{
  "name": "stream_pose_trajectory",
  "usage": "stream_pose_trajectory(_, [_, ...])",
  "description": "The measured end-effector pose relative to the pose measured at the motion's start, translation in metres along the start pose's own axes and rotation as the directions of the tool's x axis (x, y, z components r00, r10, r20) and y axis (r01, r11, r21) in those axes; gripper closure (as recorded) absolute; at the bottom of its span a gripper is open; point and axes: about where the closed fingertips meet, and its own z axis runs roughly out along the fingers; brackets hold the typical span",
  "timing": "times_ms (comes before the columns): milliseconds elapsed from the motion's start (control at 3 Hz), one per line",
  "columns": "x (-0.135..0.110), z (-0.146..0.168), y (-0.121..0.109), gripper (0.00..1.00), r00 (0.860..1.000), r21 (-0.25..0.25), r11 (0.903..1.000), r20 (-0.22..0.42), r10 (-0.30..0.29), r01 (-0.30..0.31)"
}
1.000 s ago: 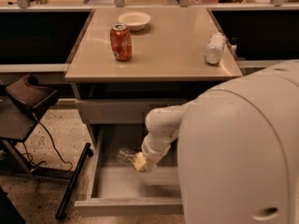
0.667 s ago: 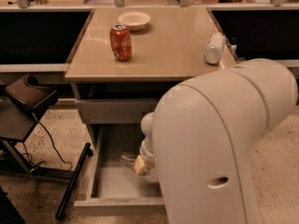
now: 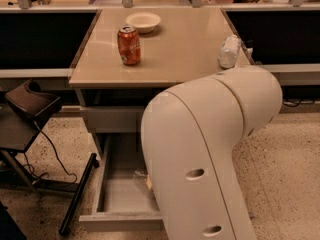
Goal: Place water bottle into middle drawer
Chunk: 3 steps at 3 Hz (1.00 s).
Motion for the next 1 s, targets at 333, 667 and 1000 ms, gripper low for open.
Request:
stream_pose_trajectory(333, [0.0,0.0,0.0,0.81,1.0,0.0,1.0,0.0,0.0,0.0])
stream_pose_trajectory(667, [0.0,0.0,0.0,0.58,1.0,0.0,1.0,0.0,0.0,0.0])
stream_pose_trajectory(1000, [0.0,0.0001,0.0,0.34,1.0,0.0,1.0,0.0,0.0,0.0])
